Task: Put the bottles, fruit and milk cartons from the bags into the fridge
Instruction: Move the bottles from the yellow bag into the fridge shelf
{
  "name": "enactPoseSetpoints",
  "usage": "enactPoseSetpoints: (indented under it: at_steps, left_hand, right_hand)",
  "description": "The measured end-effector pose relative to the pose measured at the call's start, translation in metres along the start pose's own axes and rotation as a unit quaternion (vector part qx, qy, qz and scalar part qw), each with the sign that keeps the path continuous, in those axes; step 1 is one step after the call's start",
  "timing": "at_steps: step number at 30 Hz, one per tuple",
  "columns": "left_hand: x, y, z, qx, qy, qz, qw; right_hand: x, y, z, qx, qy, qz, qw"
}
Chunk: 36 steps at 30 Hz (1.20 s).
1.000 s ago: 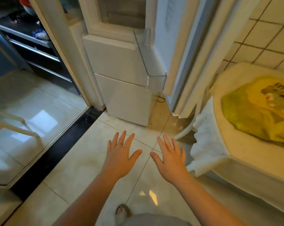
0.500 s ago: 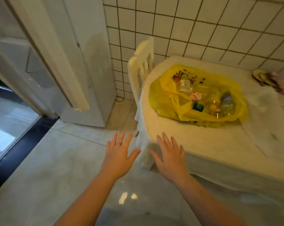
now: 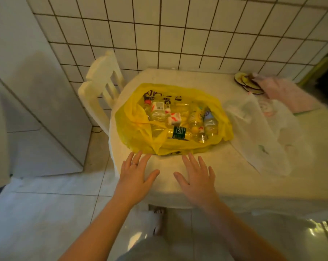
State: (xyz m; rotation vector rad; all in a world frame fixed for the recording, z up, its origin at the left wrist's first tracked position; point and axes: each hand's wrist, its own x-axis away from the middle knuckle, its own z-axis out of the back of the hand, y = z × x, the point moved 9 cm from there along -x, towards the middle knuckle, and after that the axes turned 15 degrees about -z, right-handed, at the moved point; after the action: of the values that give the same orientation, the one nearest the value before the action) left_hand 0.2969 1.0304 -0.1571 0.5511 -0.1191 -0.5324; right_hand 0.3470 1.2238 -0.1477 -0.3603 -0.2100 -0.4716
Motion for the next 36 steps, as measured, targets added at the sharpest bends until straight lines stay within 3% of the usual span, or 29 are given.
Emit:
enactPoseSetpoints:
  at_steps: [9, 14, 18, 21, 24, 28, 31, 36]
  left_hand:
    - [-0.140, 0.000, 0.011, 0.001, 0.039, -0.074, 0.997]
    - [-0.208, -0.014, 0.023, -0.068, 0.003, -0.106, 0.992]
    - [-0.252, -0.033, 0.021, -0.152, -0.069, -0.064, 0.984]
    - [-0.272, -0.043, 0.025, -0.200, -0.072, -0.005, 0.977]
    - [-0.290, -0.043, 0.025, -0.205, -0.076, 0.038, 0.975]
    - [-0.311, -0.050, 0.010, -0.208, -0.139, 0.099, 0.963]
    - [-0.321, -0.046, -0.005, -0.232, -0.187, 0.097, 0.950]
    - [-0.322, -0.031, -0.011, -0.219, -0.169, 0.053, 0.959]
  right_hand:
    - [-0.102, -0.004, 0.046, -0.035, 0.023, -0.019, 0.999]
    - [-0.158, -0.008, 0.059, -0.013, 0.022, -0.034, 0.999]
    - [-0.201, 0.001, 0.061, 0.014, 0.011, -0.078, 0.997]
    - [-0.227, 0.011, 0.067, 0.048, 0.041, -0.118, 0.991]
    - [-0.245, 0.013, 0.075, 0.093, 0.082, -0.139, 0.982]
    - [-0.259, 0.021, 0.076, 0.125, 0.081, -0.193, 0.970]
    - [-0.265, 0.029, 0.073, 0.101, 0.060, -0.220, 0.968]
    - [-0.273, 0.062, 0.072, 0.021, 0.008, -0.275, 0.961]
